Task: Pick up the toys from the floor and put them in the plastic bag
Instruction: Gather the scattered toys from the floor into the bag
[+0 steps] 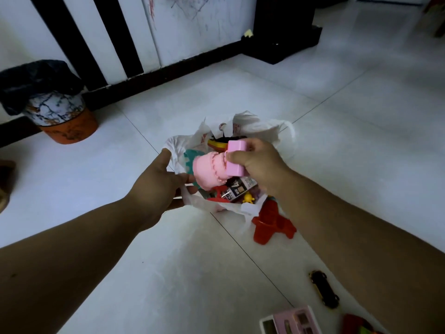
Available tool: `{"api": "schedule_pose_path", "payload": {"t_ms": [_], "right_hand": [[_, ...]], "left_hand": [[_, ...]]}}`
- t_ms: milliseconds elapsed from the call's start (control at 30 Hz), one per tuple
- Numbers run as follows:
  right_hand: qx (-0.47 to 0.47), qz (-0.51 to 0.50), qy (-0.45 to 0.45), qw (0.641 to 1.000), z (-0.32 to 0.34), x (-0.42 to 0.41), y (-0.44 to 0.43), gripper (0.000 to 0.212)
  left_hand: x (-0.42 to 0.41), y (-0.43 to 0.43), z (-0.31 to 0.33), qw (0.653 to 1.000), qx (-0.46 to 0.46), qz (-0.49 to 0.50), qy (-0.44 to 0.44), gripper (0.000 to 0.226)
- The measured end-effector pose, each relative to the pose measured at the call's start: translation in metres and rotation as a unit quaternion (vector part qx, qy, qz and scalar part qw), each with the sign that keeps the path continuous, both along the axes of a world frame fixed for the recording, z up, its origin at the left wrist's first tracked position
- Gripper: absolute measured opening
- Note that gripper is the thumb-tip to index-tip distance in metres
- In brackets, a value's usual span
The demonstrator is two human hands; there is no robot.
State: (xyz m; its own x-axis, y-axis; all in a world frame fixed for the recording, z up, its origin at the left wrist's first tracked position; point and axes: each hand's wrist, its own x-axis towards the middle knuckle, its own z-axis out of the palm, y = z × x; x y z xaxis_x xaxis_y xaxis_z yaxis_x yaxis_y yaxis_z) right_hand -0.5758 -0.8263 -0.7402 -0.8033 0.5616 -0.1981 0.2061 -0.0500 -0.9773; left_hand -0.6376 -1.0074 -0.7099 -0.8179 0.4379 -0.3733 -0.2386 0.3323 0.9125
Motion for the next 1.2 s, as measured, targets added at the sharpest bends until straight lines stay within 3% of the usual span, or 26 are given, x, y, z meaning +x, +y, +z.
{"api": "schedule_pose_path", "payload": {"t_ms": [133,333,400,500,633,800,967,1067,1200], "right_hand": [[0.073,0.019,-0.078,0.994,-0.04,-0.038,-0.014,0.04],[0.072,0.119,-0.128,0.982,-0.06,-0.052,-0.022,0.052],[0.02,0.074,-0.094,0.993,-0.055,-0.054,-0.016,0.047],[-0.139,-0.015,-0.061,0.988,-0.04,-0.068,-0.007,0.028],[-0.215,-0.069,-0.027,0.974,-0.027,-0.095,-0.005,0.04],[-0.111,-0.032,-0.06,0.991,-0.027,-0.088,-0.003,0.037],[0.039,0.119,-0.059,0.99,-0.009,-0.011,0.0,0.04],[0.17,0.243,-0.148,0.943,-0.028,0.055,-0.006,0.038],[0.291,0.365,-0.301,0.832,-0.075,0.138,-0.023,0.064]], "left_hand": [[-0.004,-0.004,0.0,1.0,0.001,0.005,-0.01,0.07],[-0.015,-0.006,0.002,0.999,0.023,0.014,-0.036,0.054],[-0.02,-0.007,0.001,0.999,0.026,0.016,-0.039,0.051],[-0.027,-0.008,-0.002,0.999,0.032,0.02,-0.039,0.059],[-0.03,-0.007,-0.004,0.998,0.035,0.023,-0.038,0.068],[-0.03,-0.007,-0.006,0.999,0.034,0.019,-0.037,0.068],[-0.031,-0.008,-0.008,0.999,0.028,0.017,-0.036,0.07],[-0.027,-0.007,-0.008,0.999,0.024,0.016,-0.031,0.07],[-0.019,-0.008,-0.007,1.0,0.019,0.013,-0.017,0.077]]}}
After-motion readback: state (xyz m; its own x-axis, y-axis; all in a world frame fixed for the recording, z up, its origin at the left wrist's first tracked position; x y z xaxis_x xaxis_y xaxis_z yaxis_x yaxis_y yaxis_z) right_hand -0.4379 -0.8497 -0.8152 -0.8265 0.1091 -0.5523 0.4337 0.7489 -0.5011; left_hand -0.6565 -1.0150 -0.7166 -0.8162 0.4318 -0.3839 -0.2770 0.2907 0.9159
